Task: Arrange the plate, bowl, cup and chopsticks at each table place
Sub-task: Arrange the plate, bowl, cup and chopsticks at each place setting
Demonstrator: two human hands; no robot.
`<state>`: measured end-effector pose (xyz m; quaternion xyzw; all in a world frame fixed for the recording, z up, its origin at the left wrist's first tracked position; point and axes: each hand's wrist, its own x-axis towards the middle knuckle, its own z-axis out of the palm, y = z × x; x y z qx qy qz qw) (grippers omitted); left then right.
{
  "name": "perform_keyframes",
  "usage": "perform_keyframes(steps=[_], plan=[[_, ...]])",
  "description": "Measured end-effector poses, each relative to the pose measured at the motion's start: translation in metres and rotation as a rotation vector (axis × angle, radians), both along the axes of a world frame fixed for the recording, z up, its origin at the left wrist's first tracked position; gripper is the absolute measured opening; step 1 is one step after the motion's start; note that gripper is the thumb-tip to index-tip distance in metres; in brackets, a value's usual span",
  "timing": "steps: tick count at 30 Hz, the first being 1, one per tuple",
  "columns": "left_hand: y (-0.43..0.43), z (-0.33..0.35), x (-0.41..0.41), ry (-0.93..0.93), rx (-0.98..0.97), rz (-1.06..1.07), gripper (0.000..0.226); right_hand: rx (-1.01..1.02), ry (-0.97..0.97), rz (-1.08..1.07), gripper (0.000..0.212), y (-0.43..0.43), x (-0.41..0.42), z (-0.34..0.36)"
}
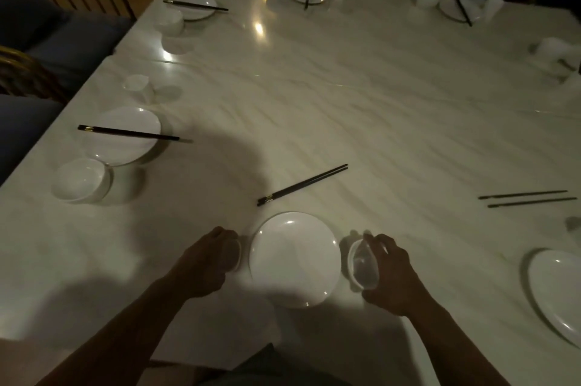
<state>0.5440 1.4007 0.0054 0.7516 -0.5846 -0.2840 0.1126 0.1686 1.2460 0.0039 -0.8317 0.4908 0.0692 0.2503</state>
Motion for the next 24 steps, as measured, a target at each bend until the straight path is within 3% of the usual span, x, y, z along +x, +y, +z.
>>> perform_keyframes(steps=[11, 14, 24], plan=[[-0.001, 0.01, -0.002, -0.066, 0.034, -0.046, 0.07, -0.003, -0.001, -0.042, 0.124, 0.016, -0.002, -0.003], [-0.003, 0.013, -0.007, -0.081, 0.015, -0.078, 0.057, 0.025, 0.009, -0.059, 0.125, 0.017, -0.002, -0.001], [-0.002, 0.011, -0.003, -0.095, 0.053, -0.099, 0.045, 0.028, 0.027, -0.051, 0.129, 0.02, -0.003, 0.003]])
